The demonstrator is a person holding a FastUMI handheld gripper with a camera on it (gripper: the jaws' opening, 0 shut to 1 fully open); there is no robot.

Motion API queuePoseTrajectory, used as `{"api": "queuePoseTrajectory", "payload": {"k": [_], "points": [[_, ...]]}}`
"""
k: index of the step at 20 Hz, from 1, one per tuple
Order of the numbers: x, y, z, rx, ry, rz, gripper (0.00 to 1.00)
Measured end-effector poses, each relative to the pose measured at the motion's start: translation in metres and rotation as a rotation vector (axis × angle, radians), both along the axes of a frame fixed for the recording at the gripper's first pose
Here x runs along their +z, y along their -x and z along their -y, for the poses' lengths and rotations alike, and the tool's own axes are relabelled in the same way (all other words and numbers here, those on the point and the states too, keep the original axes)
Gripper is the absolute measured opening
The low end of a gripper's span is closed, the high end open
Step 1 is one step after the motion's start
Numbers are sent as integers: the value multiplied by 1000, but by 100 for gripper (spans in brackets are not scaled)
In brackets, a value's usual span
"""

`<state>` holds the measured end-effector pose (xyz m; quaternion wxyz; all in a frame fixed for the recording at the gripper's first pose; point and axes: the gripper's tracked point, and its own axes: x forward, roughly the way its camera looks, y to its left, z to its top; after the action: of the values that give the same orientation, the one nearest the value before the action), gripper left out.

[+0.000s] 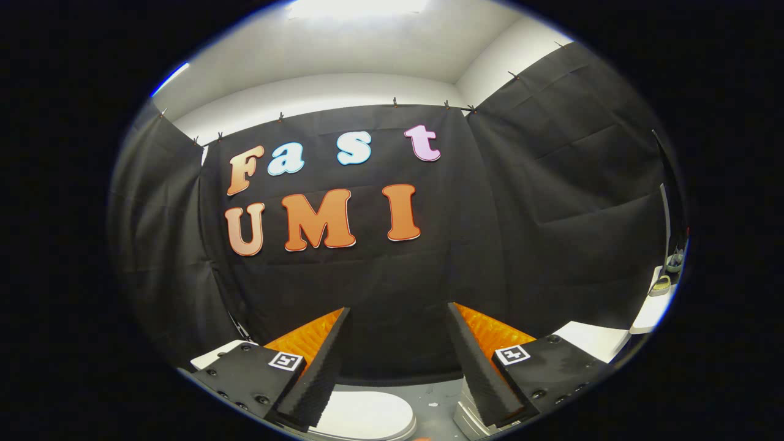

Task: Open the toilet lid.

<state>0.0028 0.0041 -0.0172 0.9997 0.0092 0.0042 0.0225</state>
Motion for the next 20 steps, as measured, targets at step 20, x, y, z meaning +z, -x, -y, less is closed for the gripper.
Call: {"api": "queuePoseTrajectory", "payload": {"k": [20], "points": [[-90, -1, -27, 89, -43, -78, 98]]}}
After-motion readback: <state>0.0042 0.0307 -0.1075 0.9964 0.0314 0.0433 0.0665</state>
